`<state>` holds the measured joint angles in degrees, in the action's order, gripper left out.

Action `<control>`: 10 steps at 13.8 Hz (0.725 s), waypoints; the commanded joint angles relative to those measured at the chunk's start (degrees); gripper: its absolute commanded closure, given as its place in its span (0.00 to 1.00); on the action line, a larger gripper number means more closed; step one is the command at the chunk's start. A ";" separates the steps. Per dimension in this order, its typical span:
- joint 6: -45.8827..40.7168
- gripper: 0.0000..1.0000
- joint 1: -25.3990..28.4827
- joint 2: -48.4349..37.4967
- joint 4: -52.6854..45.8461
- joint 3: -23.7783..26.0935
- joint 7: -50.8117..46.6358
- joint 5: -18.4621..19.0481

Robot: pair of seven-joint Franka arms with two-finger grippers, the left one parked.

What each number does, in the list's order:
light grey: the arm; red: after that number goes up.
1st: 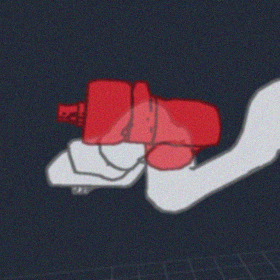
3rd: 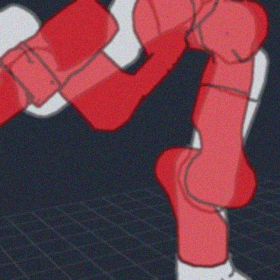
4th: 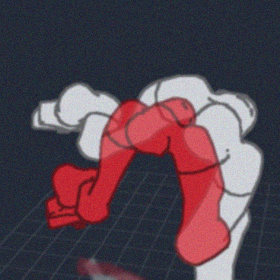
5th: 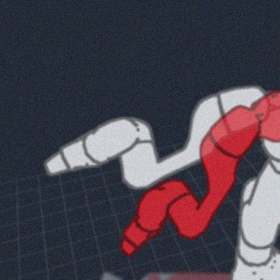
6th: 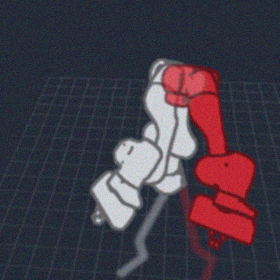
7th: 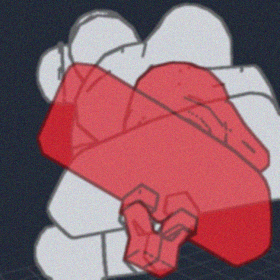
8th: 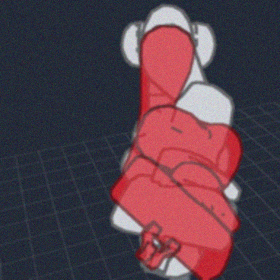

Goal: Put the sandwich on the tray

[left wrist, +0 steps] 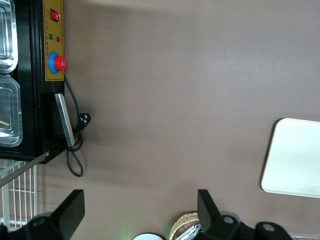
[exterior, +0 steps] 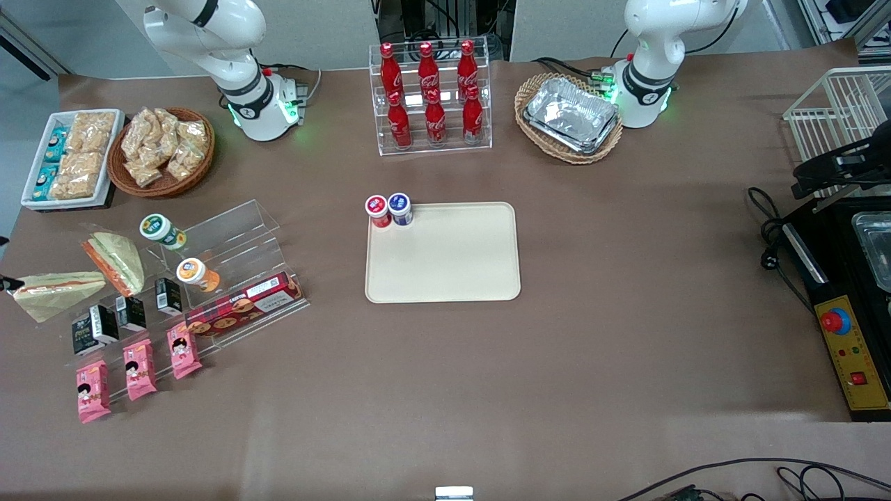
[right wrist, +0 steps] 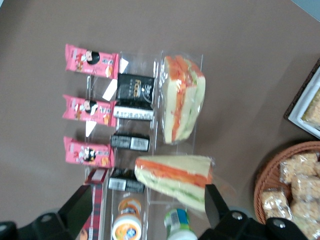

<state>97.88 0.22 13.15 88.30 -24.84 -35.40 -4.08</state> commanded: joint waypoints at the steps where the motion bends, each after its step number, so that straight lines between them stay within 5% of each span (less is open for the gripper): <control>1: 4.42 0.00 -3.29 2.93 -0.50 -0.21 5.58 -2.34; 10: 15.92 0.00 -5.32 9.26 1.95 -0.03 9.82 -2.25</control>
<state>109.33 -5.14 20.82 88.77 -24.63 -26.75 -4.78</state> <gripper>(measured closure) 0.000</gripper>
